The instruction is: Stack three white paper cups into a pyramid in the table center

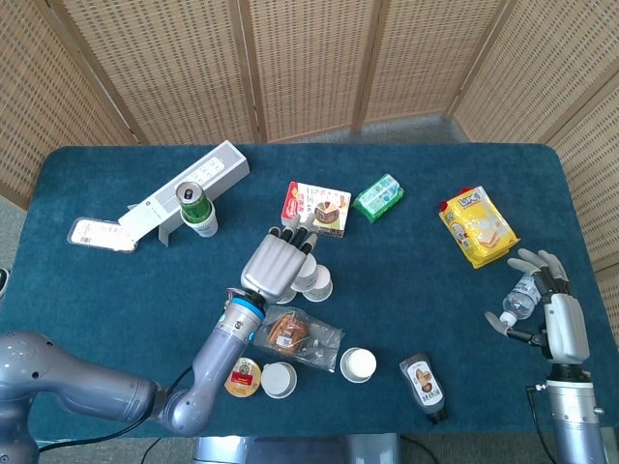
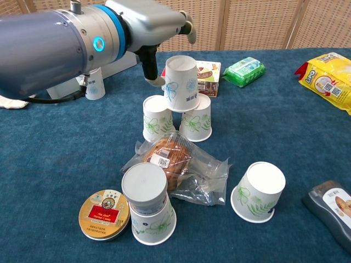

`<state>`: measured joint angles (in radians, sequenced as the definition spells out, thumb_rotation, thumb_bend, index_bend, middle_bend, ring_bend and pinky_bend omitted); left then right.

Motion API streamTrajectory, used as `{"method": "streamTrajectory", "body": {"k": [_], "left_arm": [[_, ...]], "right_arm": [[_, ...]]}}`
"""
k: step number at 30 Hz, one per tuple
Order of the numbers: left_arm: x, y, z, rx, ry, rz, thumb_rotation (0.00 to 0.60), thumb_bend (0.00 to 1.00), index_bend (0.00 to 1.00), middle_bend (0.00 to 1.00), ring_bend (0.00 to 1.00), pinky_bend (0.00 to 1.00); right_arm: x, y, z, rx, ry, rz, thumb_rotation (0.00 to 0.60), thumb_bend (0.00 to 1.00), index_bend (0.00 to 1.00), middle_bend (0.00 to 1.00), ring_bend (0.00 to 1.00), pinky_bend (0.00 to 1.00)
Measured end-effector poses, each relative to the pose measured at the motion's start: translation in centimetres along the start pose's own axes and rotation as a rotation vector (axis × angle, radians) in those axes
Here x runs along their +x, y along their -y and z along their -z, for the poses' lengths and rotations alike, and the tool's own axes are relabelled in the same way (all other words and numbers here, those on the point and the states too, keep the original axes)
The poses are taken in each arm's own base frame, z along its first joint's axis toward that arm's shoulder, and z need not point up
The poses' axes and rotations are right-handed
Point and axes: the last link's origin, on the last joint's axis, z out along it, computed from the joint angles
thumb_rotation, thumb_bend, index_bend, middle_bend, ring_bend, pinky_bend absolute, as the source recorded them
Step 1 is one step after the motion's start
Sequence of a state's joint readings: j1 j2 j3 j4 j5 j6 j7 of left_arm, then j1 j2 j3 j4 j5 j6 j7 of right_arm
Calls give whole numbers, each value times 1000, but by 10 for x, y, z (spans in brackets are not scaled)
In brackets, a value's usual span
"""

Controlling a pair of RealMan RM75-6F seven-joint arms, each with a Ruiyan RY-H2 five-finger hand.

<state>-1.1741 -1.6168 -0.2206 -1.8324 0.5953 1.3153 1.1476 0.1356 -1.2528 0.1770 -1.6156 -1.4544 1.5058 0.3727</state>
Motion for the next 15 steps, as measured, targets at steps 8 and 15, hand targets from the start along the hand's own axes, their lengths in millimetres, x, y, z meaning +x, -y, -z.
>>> {"method": "streamTrajectory", "body": {"k": [8,15], "left_arm": [[8,21,12,8,-18,17,600,310,25,0,0,288],[12,63,31,48,-45,3,600,310,0,0,0,247]], "right_arm": [[-1,1,0,3,2,2,600,33,240,180,0,1],[-2,2,2,8,4,9,600,31,239,181,0,1]]}}
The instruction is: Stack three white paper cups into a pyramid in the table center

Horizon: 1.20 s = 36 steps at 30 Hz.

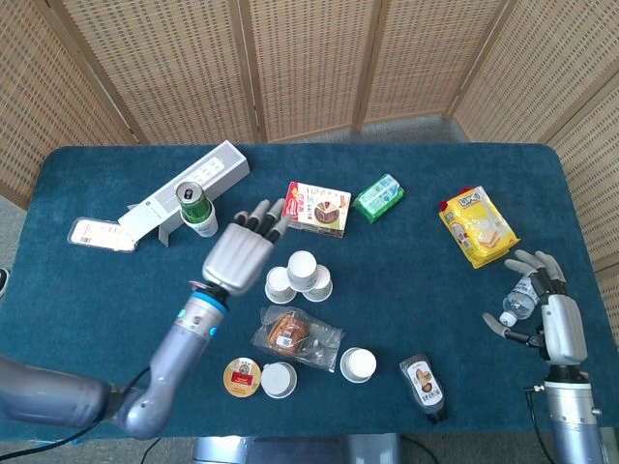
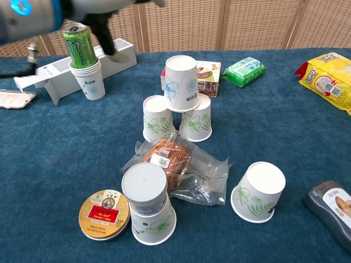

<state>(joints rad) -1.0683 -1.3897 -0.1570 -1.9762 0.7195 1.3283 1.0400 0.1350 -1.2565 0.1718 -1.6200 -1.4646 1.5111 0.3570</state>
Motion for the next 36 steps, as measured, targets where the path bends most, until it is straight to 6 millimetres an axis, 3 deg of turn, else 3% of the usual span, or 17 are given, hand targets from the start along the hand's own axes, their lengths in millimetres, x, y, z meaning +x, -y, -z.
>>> {"method": "streamTrajectory", "body": {"k": [7,15,24,28,36], "left_arm": [[-4,62,28,44,-32,-28,600,311,0,0,0,226],[-14,98,61,38,-26,27,600,310,0,0,0,207],[-24,144,132,23,-98,106,600,310,0,0,0,172],[-39,176,171,98,-95,139,600,309,0,0,0,140],[-65,218,221,210,-71,174,600,310,0,0,0,99]], "right_arm": [[-4,2,0,11,3,17,600,32,240,181,0,1],[-7,4,1,23,9,54,600,31,240,181,0,1],[-6,3,1,22,-14,118,600,30,239,180,0,1],[-3,1,0,11,-27,143,600,26,235,170,0,0],[1,-2,-1,1,-31,198,600,2,225,143,0,0]]}}
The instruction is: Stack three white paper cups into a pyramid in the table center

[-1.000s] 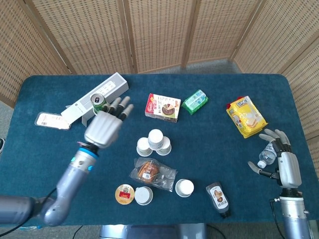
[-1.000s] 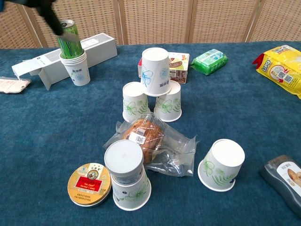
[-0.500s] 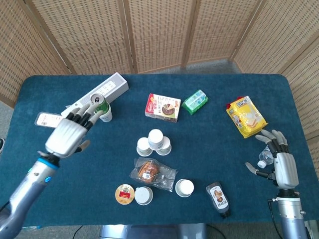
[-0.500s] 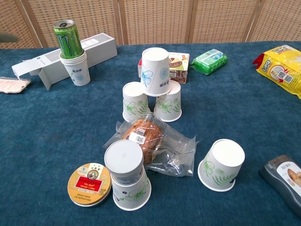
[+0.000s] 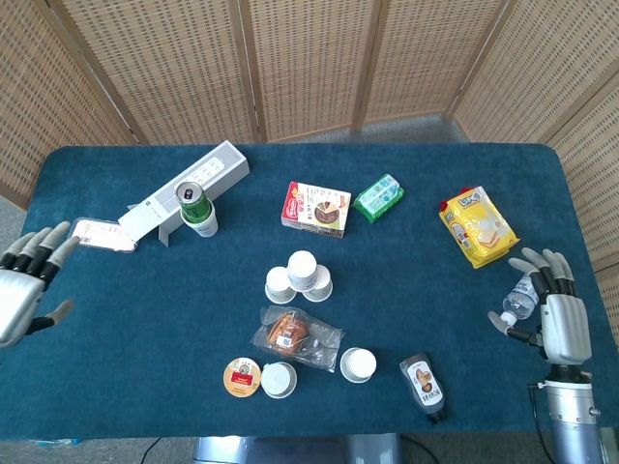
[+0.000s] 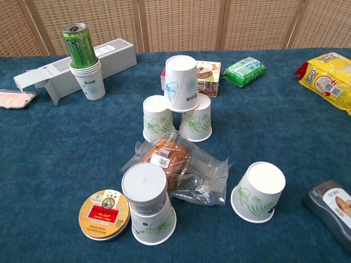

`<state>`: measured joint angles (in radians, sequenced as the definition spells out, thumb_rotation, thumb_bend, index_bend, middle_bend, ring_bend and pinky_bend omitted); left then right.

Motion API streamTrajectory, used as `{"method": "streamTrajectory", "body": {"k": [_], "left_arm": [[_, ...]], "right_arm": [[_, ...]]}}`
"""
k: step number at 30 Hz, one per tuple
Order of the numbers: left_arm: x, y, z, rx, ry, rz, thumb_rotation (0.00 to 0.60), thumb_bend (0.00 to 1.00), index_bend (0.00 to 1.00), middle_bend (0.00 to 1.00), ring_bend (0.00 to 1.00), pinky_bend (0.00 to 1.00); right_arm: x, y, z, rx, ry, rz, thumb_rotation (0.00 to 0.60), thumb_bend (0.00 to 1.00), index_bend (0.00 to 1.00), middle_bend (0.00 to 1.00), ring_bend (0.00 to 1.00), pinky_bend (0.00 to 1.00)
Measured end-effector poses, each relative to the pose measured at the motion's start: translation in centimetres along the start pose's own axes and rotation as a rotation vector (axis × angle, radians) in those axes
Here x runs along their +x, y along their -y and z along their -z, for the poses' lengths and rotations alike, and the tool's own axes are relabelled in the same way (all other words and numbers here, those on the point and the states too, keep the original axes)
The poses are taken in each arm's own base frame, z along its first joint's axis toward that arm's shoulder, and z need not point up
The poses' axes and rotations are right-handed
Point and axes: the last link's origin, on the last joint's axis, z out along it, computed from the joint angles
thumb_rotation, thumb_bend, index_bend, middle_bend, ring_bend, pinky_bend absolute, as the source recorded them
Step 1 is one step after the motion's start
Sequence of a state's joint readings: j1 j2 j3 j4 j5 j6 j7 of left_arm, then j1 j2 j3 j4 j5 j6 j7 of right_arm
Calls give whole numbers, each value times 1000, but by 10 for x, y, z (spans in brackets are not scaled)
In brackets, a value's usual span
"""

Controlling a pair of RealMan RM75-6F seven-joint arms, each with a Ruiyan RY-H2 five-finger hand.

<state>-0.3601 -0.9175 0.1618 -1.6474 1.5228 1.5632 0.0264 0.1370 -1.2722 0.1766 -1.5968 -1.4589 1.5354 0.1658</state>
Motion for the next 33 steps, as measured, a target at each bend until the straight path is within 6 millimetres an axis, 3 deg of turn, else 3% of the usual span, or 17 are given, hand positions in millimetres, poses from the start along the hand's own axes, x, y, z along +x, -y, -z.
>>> {"method": "streamTrajectory", "body": {"k": [5,13,22,33], "left_arm": [[-13,13,27,40,-8,40,600,309,0,0,0,44],[-40,9,57,108,-14,150,600,306,0,0,0,0],[-56,10,58,106,-16,145,600,303,0,0,0,0],[-50,15,56,96,-31,171,600,304,0,0,0,0]], "right_arm": [[2,-2,0,-11,17,69,600,0,200,56,0,0],[4,-2,5,-41,87,177,600,0,127,0,0,0],[-2,5,10,-35,147,209,600,0,66,0,0,0],[-3,9,13,-32,160,194,600,0,66,0,0,0]]}}
